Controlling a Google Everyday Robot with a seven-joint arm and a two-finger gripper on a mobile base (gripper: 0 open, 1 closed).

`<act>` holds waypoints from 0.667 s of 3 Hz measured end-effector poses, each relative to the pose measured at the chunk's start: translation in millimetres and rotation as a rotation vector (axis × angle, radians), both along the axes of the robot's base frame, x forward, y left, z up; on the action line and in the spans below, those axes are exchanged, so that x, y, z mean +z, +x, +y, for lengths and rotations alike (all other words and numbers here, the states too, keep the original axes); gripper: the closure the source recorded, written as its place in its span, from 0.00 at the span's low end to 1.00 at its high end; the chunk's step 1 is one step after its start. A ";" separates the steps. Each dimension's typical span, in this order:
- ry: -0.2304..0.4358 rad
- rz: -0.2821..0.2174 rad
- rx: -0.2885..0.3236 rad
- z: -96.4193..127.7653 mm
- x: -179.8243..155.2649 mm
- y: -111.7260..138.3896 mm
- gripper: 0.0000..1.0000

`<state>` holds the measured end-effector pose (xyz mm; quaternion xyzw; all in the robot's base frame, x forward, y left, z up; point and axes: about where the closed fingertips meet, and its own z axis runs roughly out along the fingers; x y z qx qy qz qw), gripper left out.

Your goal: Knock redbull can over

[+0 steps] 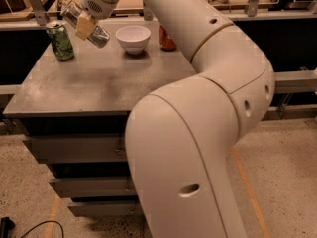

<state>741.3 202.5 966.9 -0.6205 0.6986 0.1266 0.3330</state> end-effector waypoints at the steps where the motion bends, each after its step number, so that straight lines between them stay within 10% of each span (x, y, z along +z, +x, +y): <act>1: -0.180 0.044 -0.004 -17.4 -7.7 -12.1 1.00; 2: -0.311 0.171 0.016 -37.4 -31.3 -38.0 1.00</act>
Offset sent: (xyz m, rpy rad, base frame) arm -0.0749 -0.0769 -0.0404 -0.5118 0.3978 0.0582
